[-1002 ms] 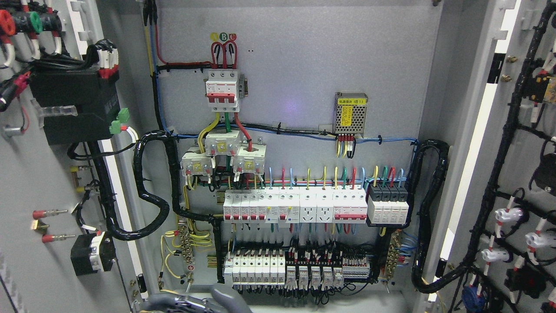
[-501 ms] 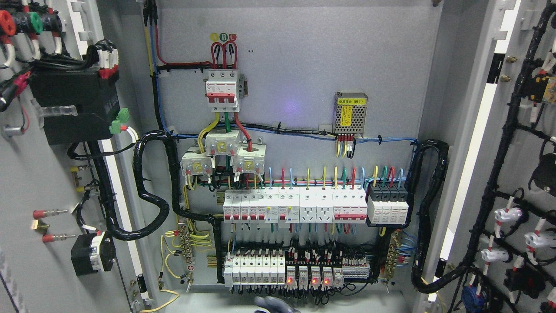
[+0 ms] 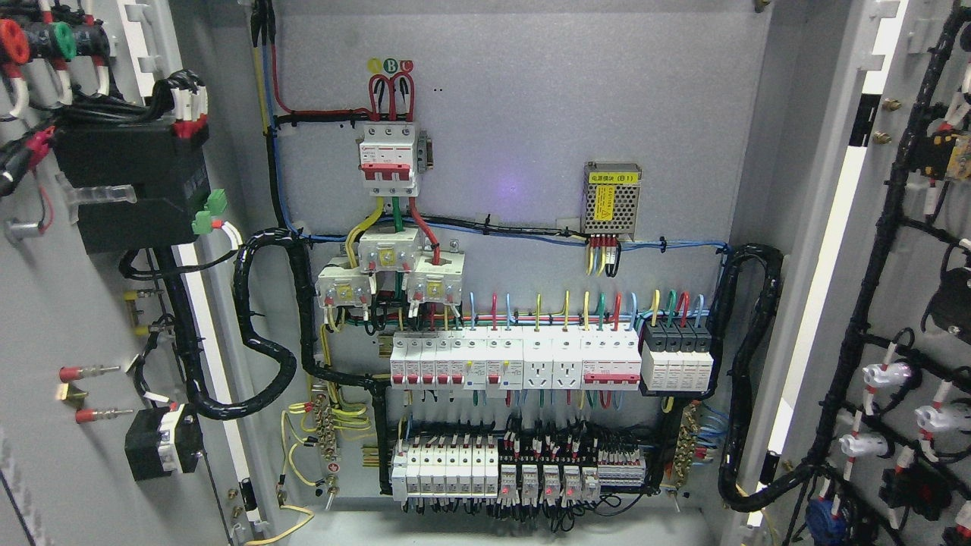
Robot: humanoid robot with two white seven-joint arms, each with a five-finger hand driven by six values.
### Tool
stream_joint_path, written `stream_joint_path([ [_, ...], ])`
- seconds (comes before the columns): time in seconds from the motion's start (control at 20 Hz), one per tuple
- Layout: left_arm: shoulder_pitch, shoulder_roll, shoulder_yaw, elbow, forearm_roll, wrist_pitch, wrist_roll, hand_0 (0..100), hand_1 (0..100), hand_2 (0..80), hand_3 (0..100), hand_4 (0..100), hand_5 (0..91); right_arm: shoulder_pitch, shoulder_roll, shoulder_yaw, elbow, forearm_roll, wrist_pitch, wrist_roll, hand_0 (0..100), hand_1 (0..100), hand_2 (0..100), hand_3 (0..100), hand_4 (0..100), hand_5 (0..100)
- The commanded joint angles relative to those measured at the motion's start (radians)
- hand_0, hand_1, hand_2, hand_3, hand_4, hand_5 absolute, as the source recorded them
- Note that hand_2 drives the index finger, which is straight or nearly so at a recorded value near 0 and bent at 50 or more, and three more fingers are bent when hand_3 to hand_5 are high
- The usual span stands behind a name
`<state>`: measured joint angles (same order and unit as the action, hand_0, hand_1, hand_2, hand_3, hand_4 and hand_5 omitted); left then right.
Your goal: Open door with both hands
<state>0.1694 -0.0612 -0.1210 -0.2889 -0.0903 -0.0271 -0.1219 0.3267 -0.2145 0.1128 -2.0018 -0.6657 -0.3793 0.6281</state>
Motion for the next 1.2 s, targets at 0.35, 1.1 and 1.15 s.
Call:
stream_joint_path([
  [0.35,0.050,0.245,-0.506,-1.346,-0.002,-0.004,-0.004,0,0,0.0,0,0,0.0,0.061,-0.056,-0.306,-0.088,-0.021,-0.036,-0.001,0,0,0,0,0,0],
  [1.1,-0.076,0.134,-0.260,-1.644,-0.019,-0.650,0.041,0,0,0.0,0,0,0.0,0.008,-0.072,-0.440,-0.080,-0.172,-0.035,-0.031,0,0,0,0,0,0],
  [1.15,-0.097,0.111,-0.231,-1.645,-0.019,-0.703,0.039,0,0,0.0,0,0,0.0,0.008,-0.071,-0.444,-0.078,-0.173,-0.035,-0.031,0,0,0,0,0,0],
])
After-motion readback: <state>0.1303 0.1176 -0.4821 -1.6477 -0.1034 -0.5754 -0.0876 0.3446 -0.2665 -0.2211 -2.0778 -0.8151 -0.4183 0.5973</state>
